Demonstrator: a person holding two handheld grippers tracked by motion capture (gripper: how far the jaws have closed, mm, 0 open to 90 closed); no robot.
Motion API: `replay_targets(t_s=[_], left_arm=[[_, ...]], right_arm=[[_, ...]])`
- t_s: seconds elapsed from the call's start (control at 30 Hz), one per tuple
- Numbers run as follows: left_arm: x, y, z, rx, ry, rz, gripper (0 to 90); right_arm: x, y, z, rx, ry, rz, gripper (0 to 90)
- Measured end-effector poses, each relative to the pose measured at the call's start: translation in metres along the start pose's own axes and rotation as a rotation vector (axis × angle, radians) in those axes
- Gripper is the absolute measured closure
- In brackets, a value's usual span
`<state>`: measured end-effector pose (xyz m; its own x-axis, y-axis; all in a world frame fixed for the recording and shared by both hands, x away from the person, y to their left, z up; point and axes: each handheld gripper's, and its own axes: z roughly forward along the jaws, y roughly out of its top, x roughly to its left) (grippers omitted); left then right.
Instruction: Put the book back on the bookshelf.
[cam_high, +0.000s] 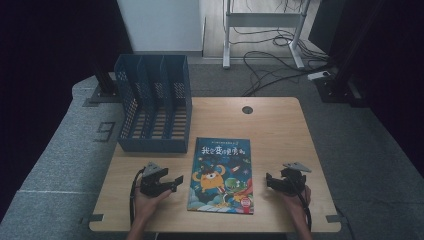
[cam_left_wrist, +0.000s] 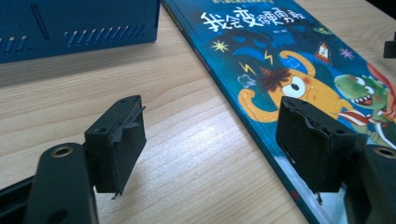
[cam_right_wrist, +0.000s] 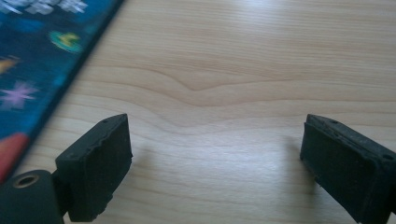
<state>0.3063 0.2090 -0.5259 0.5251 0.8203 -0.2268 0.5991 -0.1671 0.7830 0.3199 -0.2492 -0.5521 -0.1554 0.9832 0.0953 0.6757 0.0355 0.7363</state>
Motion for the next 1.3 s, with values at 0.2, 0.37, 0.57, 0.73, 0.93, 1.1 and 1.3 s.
replay_targets(t_s=[0.2,0.37,0.57,0.73,0.93,1.1,1.3], left_arm=[[-0.002,0.001,0.001,0.001,-0.003,0.004,24.1],[-0.004,0.000,0.004,0.008,-0.003,0.009,24.1],[-0.005,0.000,0.003,-0.001,-0.015,0.012,24.1],[-0.008,0.002,0.001,-0.013,-0.029,0.021,24.0],[-0.010,0.001,0.008,0.006,-0.026,0.013,24.0],[-0.012,0.001,0.007,0.001,-0.017,0.012,24.0],[-0.018,-0.001,0.013,0.017,-0.040,0.023,24.1]], right_arm=[[0.002,0.005,-0.008,-0.038,0.026,0.009,10.7],[0.012,0.014,-0.010,-0.063,0.030,-0.025,12.3],[0.032,0.030,-0.008,-0.088,0.069,-0.040,12.7],[0.046,0.030,-0.013,-0.120,0.134,-0.001,13.4],[0.053,0.027,-0.012,-0.125,0.182,-0.007,13.8],[0.059,0.025,-0.011,-0.117,0.213,-0.010,13.8],[0.069,0.020,-0.009,-0.103,0.242,-0.019,13.9]])
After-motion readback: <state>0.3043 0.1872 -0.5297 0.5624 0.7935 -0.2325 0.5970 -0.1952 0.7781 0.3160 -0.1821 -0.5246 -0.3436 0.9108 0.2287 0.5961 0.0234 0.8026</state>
